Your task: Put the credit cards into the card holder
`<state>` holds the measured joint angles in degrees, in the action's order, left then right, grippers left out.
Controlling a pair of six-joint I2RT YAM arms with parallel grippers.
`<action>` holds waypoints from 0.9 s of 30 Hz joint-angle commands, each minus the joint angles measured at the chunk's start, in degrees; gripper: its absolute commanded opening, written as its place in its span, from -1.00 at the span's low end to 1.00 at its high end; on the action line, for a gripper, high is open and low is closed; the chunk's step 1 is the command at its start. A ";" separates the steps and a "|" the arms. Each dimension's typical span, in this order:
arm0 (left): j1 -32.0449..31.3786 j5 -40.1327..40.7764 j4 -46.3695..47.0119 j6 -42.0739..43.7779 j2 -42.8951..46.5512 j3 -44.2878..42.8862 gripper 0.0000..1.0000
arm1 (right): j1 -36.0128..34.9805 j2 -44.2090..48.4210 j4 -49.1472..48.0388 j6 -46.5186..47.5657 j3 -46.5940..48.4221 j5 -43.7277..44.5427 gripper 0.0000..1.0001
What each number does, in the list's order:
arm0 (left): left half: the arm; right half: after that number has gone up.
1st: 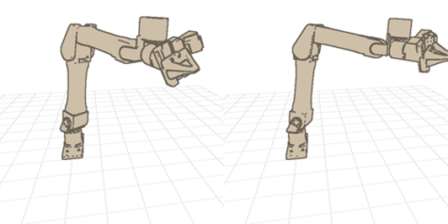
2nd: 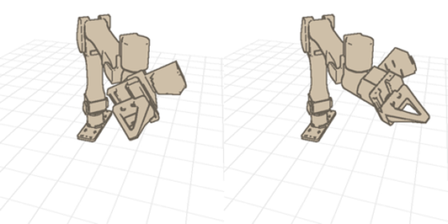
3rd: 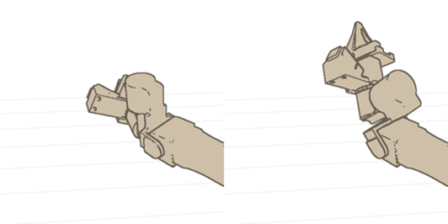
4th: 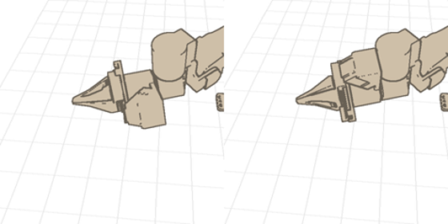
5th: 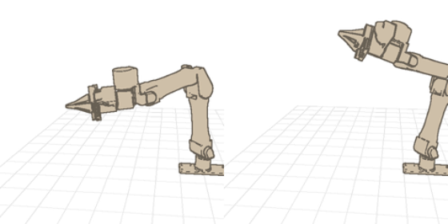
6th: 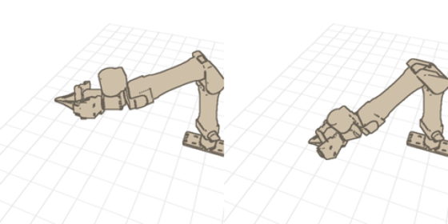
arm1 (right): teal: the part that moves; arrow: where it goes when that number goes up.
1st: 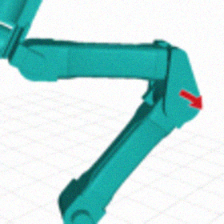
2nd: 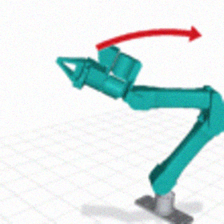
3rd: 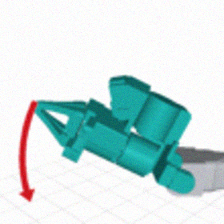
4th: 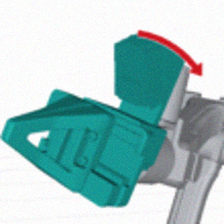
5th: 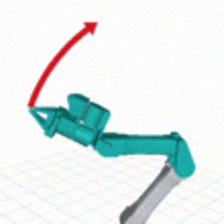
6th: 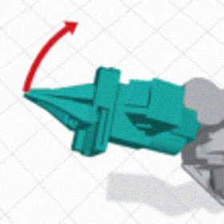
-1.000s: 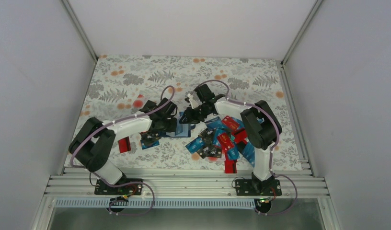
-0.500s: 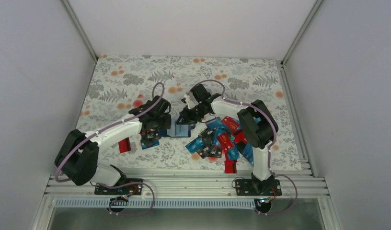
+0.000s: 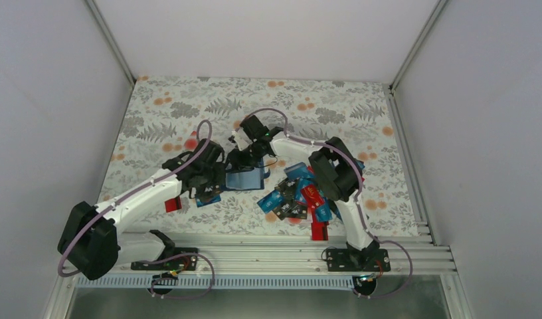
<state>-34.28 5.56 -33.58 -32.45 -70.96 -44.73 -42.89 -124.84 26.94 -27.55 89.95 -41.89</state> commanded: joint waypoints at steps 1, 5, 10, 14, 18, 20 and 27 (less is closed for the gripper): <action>0.44 1.66 -2.71 -1.10 2.30 0.23 -0.95 | -1.52 -2.50 2.06 -0.31 4.41 -1.62 -0.07; 0.53 2.17 -3.68 -1.46 3.10 -0.55 -0.95 | -1.75 -3.87 2.10 -0.18 6.20 -2.67 0.05; 0.47 2.45 -4.74 -1.39 3.61 -1.47 -0.95 | -1.75 -5.58 1.35 0.12 7.29 -3.79 0.21; 0.49 2.62 -5.78 -1.60 4.10 -1.80 -0.95 | -1.75 -7.13 0.33 0.22 6.05 -4.02 0.22; 0.47 2.77 -6.06 -2.15 4.37 -1.70 -0.95 | -1.75 -7.55 -0.31 0.54 5.26 -3.66 0.22; 0.55 2.61 -5.93 -2.47 4.30 -1.84 -0.95 | -1.75 -7.40 0.28 0.84 5.91 -3.69 0.22; 0.55 2.40 -5.69 -2.15 3.67 -3.73 -0.95 | -1.75 -3.92 3.12 2.67 9.25 -3.73 0.23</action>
<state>-34.13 7.35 -38.81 -34.13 -67.53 -45.91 -44.10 -131.07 28.10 -26.72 96.25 -45.25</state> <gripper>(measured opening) 0.025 0.613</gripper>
